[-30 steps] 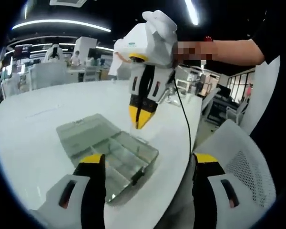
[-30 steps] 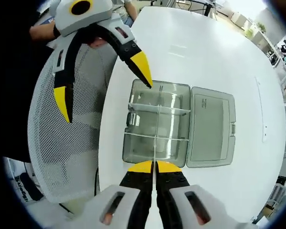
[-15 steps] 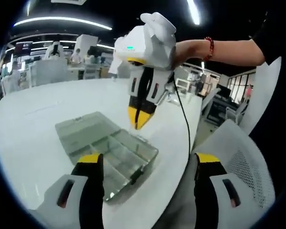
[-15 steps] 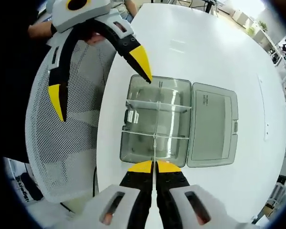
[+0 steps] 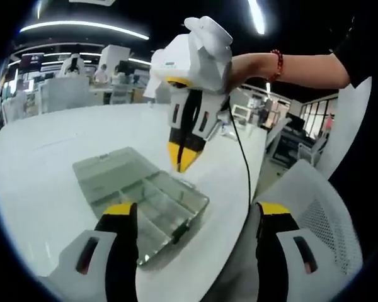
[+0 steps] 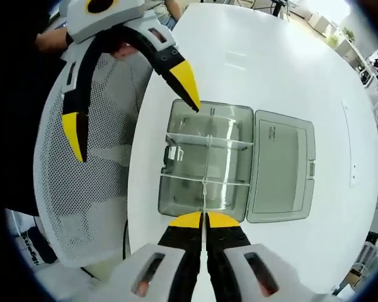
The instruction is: Insert the divider into the dual guide fixture by aligning both edges with the guide slots and pushing it downward to the bottom, including one-sided entry, uneven engagement, binding, and posture correction.
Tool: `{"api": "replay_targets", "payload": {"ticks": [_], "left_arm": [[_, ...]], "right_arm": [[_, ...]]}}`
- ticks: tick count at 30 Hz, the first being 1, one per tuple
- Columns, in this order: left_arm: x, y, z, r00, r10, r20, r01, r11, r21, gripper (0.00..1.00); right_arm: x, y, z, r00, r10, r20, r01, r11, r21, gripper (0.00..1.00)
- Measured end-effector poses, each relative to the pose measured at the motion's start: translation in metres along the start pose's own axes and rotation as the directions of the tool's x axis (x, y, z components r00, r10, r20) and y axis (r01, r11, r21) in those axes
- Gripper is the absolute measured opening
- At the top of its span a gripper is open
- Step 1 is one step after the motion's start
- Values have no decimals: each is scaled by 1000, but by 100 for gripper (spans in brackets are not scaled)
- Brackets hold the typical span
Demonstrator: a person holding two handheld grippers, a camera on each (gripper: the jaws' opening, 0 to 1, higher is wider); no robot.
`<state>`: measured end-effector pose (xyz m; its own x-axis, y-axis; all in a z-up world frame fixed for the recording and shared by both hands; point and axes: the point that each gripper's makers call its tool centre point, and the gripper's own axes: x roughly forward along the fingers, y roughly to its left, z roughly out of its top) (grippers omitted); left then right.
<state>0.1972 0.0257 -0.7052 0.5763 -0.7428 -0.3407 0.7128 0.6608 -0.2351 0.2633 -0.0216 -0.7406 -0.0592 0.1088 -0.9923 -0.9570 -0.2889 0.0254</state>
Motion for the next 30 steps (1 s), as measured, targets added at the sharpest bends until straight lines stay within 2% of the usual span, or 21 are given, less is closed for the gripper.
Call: {"api": "replay_targets", "payload": {"ticks": [24, 30], "left_arm": [[1, 3, -1, 1000, 4, -5, -4, 1000, -12, 73], [1, 2, -1, 1000, 1, -5, -1, 1000, -17, 73]], "right_arm": [[11, -1, 3, 999, 32, -24, -31, 998, 45, 0], [16, -2, 1, 999, 41, -11, -40, 997, 64, 0]]}}
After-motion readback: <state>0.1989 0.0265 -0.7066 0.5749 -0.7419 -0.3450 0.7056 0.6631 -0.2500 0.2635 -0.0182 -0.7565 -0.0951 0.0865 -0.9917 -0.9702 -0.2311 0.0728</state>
